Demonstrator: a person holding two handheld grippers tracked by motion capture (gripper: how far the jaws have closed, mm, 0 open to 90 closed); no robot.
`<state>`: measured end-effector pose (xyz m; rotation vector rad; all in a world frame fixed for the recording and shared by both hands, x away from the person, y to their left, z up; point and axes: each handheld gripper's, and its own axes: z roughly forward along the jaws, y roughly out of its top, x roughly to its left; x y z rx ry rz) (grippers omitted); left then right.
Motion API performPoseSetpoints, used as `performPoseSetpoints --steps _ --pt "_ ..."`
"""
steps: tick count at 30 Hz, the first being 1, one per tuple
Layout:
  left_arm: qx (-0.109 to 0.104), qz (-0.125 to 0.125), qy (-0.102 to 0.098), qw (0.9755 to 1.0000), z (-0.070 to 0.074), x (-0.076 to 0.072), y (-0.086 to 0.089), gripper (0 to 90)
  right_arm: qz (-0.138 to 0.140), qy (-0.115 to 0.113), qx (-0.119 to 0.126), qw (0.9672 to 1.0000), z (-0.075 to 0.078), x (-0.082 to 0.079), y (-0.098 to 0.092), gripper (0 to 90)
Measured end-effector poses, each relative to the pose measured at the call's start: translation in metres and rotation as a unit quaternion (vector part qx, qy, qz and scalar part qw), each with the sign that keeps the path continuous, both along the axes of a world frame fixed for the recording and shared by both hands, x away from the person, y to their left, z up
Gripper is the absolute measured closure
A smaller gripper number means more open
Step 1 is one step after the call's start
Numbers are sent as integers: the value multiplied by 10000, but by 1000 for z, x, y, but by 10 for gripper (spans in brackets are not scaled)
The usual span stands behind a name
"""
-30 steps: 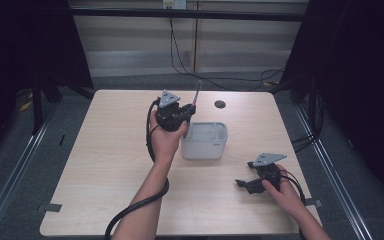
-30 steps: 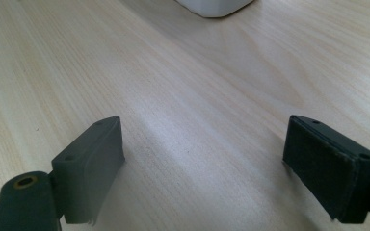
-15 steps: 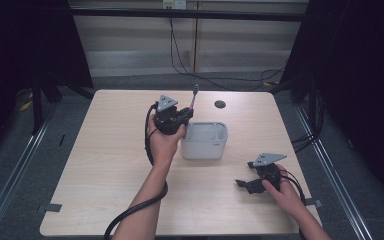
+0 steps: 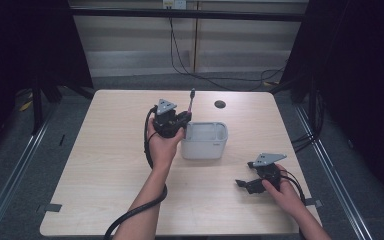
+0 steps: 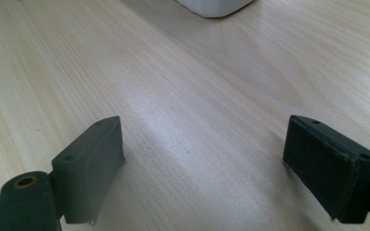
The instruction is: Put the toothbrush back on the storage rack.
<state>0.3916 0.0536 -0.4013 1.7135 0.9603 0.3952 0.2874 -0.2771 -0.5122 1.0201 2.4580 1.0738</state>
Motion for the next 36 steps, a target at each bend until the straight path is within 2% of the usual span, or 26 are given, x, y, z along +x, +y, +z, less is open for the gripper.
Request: performPoseSetpoints --steps 14,28,33,36 --pt "48 39 116 9999 -10 -3 3 788 -7 1 4 10000 0 0 0 135" --pt "86 31 127 9999 -13 -6 5 787 -8 5 5 10000 0 0 0 135" --pt "182 -24 123 9998 -15 -8 5 787 -8 6 5 10000 0 0 0 136" --pt "121 17 152 9998 -16 -9 5 786 -8 5 5 10000 0 0 0 135"
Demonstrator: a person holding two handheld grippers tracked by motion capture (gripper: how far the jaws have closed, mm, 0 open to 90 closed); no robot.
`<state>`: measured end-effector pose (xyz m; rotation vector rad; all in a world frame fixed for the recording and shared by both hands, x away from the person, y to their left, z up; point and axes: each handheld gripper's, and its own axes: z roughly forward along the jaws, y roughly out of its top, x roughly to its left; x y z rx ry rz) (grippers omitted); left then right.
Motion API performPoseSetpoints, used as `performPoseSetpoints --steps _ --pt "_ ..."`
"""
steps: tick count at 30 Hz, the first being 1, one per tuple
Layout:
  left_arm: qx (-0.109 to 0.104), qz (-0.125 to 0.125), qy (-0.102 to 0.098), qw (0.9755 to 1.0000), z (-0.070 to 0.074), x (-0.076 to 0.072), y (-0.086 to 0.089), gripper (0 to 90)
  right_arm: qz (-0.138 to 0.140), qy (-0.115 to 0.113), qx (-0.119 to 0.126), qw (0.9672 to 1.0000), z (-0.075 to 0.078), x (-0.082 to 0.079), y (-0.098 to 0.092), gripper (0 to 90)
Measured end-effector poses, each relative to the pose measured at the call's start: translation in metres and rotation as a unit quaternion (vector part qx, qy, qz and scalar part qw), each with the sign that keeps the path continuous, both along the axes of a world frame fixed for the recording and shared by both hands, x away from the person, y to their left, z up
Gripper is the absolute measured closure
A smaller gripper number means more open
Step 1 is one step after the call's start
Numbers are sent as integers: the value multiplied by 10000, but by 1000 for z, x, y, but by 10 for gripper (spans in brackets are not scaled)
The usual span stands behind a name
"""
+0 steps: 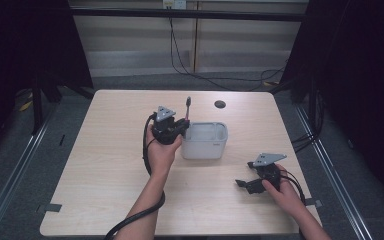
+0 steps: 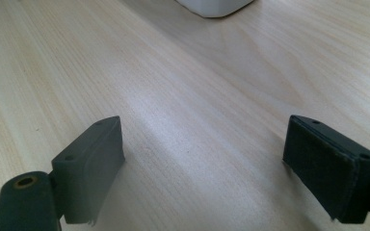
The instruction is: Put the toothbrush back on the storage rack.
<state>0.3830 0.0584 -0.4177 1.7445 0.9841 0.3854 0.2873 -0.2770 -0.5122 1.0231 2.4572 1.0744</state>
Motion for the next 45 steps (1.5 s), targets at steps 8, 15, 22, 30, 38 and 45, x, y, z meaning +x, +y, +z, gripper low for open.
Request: performPoseSetpoints --steps 8,15,22,30,38,45 --pt "75 -42 0 10000 -2 -2 1 786 0 0 1 10000 0 0 0 135" --pt "83 -87 12 9999 -2 -4 1 785 4 -5 -1 10000 0 0 0 135" --pt "154 -118 21 9998 -5 -5 2 785 7 -1 -4 10000 0 0 0 135" --pt "227 -159 27 9996 -4 -6 1 785 9 -1 -6 10000 0 0 0 135" --pt "232 -199 59 9995 -6 -7 0 783 7 0 -6 10000 0 0 0 135" --pt "245 -193 78 9995 -3 -7 0 778 3 -3 -4 10000 0 0 0 135"
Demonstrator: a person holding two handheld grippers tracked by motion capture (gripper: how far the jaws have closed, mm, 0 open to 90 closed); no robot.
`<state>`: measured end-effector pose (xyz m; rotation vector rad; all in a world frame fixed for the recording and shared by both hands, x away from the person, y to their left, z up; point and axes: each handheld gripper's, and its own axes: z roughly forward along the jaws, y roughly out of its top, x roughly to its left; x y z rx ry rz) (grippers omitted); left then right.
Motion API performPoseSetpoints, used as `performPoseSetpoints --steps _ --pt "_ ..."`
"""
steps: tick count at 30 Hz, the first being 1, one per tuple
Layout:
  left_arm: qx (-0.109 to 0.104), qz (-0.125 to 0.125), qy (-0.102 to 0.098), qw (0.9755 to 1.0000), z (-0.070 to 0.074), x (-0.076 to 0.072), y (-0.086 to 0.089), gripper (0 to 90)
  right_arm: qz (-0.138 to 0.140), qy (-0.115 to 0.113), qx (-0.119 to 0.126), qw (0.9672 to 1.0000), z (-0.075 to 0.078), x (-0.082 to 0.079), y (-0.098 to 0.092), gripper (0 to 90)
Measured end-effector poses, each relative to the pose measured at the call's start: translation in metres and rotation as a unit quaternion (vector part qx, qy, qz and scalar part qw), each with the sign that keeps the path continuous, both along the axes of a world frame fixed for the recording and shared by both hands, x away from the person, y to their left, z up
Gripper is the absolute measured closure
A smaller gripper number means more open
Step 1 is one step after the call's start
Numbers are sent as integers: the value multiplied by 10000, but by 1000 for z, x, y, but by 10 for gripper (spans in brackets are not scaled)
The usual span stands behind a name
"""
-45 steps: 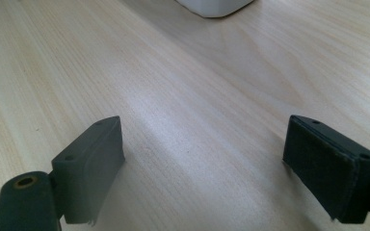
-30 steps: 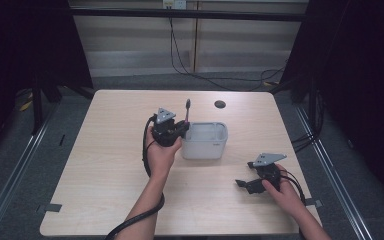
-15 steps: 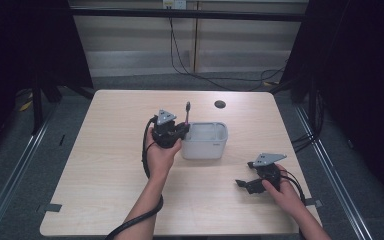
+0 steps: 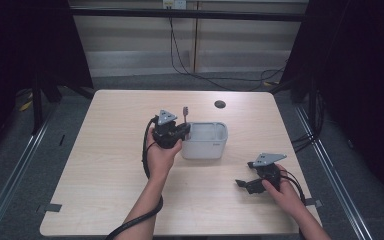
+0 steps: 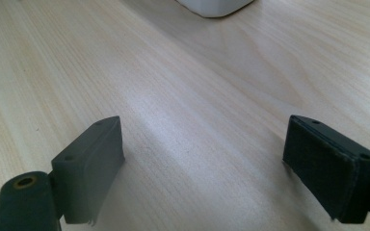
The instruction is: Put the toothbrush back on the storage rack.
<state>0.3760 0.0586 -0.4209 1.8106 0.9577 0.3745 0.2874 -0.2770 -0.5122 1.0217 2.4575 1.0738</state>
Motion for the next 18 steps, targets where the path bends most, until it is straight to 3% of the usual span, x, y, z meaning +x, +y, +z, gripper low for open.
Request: performPoseSetpoints --steps 10,18 --pt "38 -20 -25 10000 6 -1 5 713 -1 0 0 10000 0 0 0 135" --pt "77 1 74 9999 7 -1 11 643 -1 1 1 10000 0 0 0 135"
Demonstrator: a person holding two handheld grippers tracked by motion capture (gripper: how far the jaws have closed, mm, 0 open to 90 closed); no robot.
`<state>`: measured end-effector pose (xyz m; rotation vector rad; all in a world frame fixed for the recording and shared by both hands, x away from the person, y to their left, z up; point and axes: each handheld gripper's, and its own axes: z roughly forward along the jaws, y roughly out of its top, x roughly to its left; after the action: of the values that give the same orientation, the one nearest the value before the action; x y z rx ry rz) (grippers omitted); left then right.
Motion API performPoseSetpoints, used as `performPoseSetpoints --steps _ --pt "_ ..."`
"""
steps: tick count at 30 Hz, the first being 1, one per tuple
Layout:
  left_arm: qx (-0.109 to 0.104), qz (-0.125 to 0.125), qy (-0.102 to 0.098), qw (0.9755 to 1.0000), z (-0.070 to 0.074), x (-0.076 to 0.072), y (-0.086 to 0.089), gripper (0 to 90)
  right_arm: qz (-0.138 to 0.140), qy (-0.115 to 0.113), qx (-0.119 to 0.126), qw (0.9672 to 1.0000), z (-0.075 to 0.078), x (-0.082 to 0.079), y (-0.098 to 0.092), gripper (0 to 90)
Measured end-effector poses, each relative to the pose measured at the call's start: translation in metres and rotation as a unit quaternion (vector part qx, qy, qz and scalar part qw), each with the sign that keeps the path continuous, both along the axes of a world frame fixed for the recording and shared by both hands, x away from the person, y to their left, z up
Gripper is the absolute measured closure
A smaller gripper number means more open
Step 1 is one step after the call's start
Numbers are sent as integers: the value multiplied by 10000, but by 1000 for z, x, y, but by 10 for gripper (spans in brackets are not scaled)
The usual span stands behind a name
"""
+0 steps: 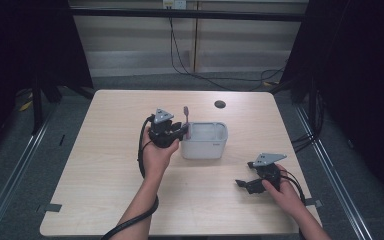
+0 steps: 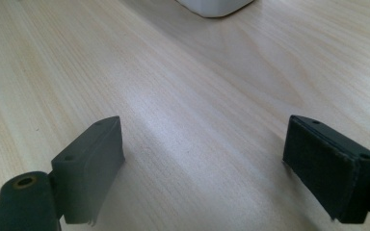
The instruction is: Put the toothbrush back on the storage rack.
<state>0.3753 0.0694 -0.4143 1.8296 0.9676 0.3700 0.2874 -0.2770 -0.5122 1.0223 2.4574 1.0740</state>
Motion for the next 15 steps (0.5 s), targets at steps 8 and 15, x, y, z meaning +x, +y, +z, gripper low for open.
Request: performPoseSetpoints --steps 8,15 --pt "15 6 155 9999 2 0 5 564 2 -3 0 10000 0 0 0 135" --pt "7 -14 256 9997 3 0 6 466 -3 1 2 10000 0 0 0 135"
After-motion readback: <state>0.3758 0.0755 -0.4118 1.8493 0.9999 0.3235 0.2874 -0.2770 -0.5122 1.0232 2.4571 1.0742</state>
